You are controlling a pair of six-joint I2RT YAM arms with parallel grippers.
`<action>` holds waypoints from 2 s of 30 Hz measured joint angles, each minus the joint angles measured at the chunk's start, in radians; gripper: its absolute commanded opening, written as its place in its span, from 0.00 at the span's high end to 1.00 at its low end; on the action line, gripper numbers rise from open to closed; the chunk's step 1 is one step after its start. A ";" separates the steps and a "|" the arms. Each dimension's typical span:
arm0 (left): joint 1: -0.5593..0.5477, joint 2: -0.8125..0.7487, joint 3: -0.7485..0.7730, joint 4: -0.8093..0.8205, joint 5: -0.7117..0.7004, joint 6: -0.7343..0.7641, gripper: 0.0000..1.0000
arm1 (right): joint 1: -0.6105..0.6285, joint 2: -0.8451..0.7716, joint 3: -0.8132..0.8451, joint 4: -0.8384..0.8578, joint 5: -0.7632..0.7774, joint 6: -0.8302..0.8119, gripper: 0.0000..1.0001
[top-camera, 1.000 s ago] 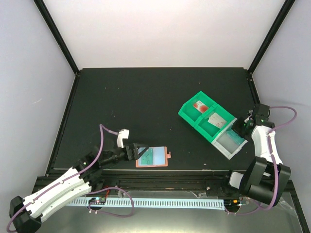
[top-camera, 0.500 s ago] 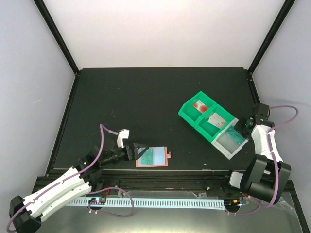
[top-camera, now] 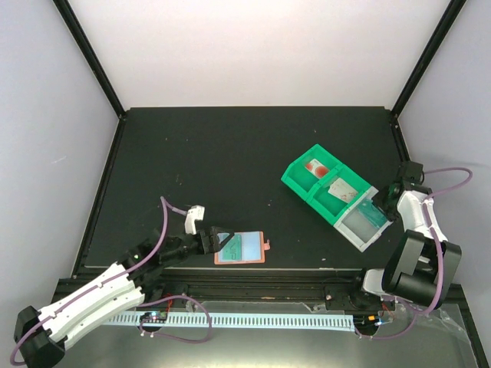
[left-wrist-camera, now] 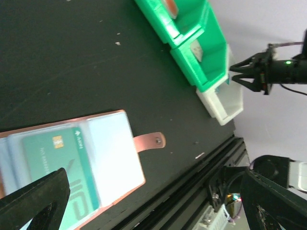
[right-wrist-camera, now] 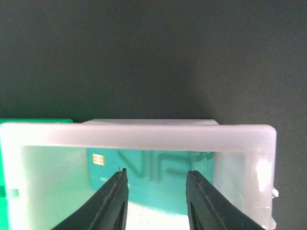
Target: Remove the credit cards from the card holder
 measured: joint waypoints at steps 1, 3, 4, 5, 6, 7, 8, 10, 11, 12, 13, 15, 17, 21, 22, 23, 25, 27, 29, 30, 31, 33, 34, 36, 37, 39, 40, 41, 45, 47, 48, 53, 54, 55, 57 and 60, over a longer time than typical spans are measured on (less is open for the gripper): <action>0.000 0.006 -0.002 -0.005 -0.006 -0.002 0.01 | 0.000 0.000 0.004 -0.002 0.003 0.007 0.63; 0.002 0.019 -0.009 -0.021 -0.017 -0.006 0.01 | 0.000 -0.001 0.012 -0.003 0.006 0.019 0.61; 0.002 0.024 -0.011 -0.029 -0.023 -0.007 0.01 | 0.000 -0.002 0.016 -0.003 0.007 0.024 0.59; 0.003 0.028 -0.011 -0.039 -0.029 -0.008 0.01 | 0.000 -0.003 0.020 -0.004 0.007 0.029 0.58; 0.004 0.031 -0.011 -0.045 -0.034 -0.008 0.01 | 0.000 -0.005 0.025 -0.006 0.007 0.031 0.57; 0.005 0.035 -0.011 -0.051 -0.042 -0.008 0.01 | 0.000 -0.006 0.032 -0.010 0.007 0.032 0.56; 0.005 0.039 -0.011 -0.058 -0.051 -0.009 0.01 | 0.000 -0.008 0.040 -0.015 0.007 0.035 0.55; 0.005 0.051 -0.011 -0.070 -0.061 -0.012 0.01 | 0.000 -0.013 0.063 -0.028 0.006 0.039 0.55; 0.005 0.058 -0.011 -0.074 -0.066 -0.014 0.01 | 0.000 -0.016 0.074 -0.034 0.006 0.041 0.54; 0.005 0.064 -0.010 -0.081 -0.069 -0.014 0.01 | 0.000 -0.021 0.083 -0.039 0.002 0.043 0.54; 0.005 0.071 -0.009 -0.087 -0.072 -0.015 0.01 | 0.000 -0.029 0.091 -0.045 -0.006 0.043 0.53; 0.005 0.084 -0.006 -0.099 -0.075 -0.016 0.01 | 0.008 -0.049 0.093 -0.047 -0.037 0.034 0.52; 0.005 0.096 0.001 -0.113 -0.076 -0.016 0.01 | 0.018 -0.074 0.093 -0.052 -0.072 0.019 0.52; 0.006 0.109 0.033 -0.142 -0.076 -0.005 0.01 | 0.051 -0.153 0.082 -0.041 -0.182 -0.026 0.52; 0.006 0.109 0.042 -0.148 -0.076 -0.001 0.01 | 0.061 -0.173 0.073 -0.032 -0.208 -0.034 0.52; 0.006 0.110 0.051 -0.154 -0.076 0.005 0.01 | 0.080 -0.198 0.058 -0.025 -0.237 -0.043 0.52; 0.006 0.114 0.072 -0.173 -0.075 0.018 0.02 | 0.124 -0.229 0.035 -0.016 -0.282 -0.053 0.52; 0.006 0.124 0.091 -0.193 -0.074 0.027 0.03 | 0.189 -0.256 0.001 0.008 -0.314 -0.054 0.52; 0.006 0.138 0.108 -0.214 -0.071 0.034 0.05 | 0.266 -0.283 -0.039 0.030 -0.344 -0.050 0.52; 0.006 0.144 0.112 -0.222 -0.069 0.037 0.07 | 0.309 -0.300 -0.063 0.044 -0.356 -0.044 0.53; 0.006 0.154 0.114 -0.229 -0.064 0.039 0.09 | 0.347 -0.316 -0.085 0.054 -0.367 -0.036 0.53; 0.006 0.174 0.115 -0.240 -0.049 0.040 0.12 | 0.432 -0.350 -0.126 0.078 -0.381 -0.011 0.54; 0.006 0.189 0.115 -0.243 -0.041 0.042 0.15 | 0.480 -0.369 -0.146 0.093 -0.385 0.005 0.55; 0.006 0.216 0.115 -0.243 -0.025 0.043 0.22 | 0.565 -0.398 -0.176 0.125 -0.391 0.035 0.55; 0.006 0.235 0.115 -0.243 -0.018 0.043 0.28 | 0.615 -0.413 -0.195 0.146 -0.391 0.055 0.56; 0.006 0.259 0.110 -0.235 -0.006 0.041 0.35 | 0.705 -0.431 -0.227 0.184 -0.388 0.092 0.57; 0.006 0.272 0.103 -0.222 0.001 0.039 0.39 | 0.749 -0.436 -0.242 0.203 -0.384 0.110 0.57; 0.006 0.283 0.097 -0.212 0.006 0.036 0.43 | 0.790 -0.436 -0.256 0.218 -0.380 0.127 0.57; 0.007 0.354 0.066 -0.152 0.038 0.029 0.62 | 0.966 -0.413 -0.293 0.274 -0.349 0.193 0.60; 0.007 0.392 0.060 -0.126 0.049 0.025 0.69 | 1.039 -0.392 -0.297 0.304 -0.331 0.222 0.61; 0.007 0.407 0.060 -0.116 0.053 0.025 0.71 | 1.074 -0.380 -0.297 0.318 -0.321 0.237 0.61; 0.007 0.455 0.059 -0.071 0.060 0.025 0.76 | 1.206 -0.309 -0.296 0.397 -0.286 0.293 0.63; 0.007 0.456 0.058 -0.066 0.060 0.025 0.77 | 1.221 -0.296 -0.295 0.407 -0.282 0.300 0.63; 0.007 0.456 0.057 -0.059 0.060 0.026 0.78 | 1.241 -0.276 -0.291 0.418 -0.272 0.308 0.63; 0.007 0.456 0.050 -0.044 0.058 0.025 0.79 | 1.281 -0.234 -0.278 0.430 -0.259 0.319 0.64; 0.011 0.457 0.034 -0.032 0.053 0.024 0.79 | 1.328 -0.180 -0.251 0.455 -0.245 0.332 0.65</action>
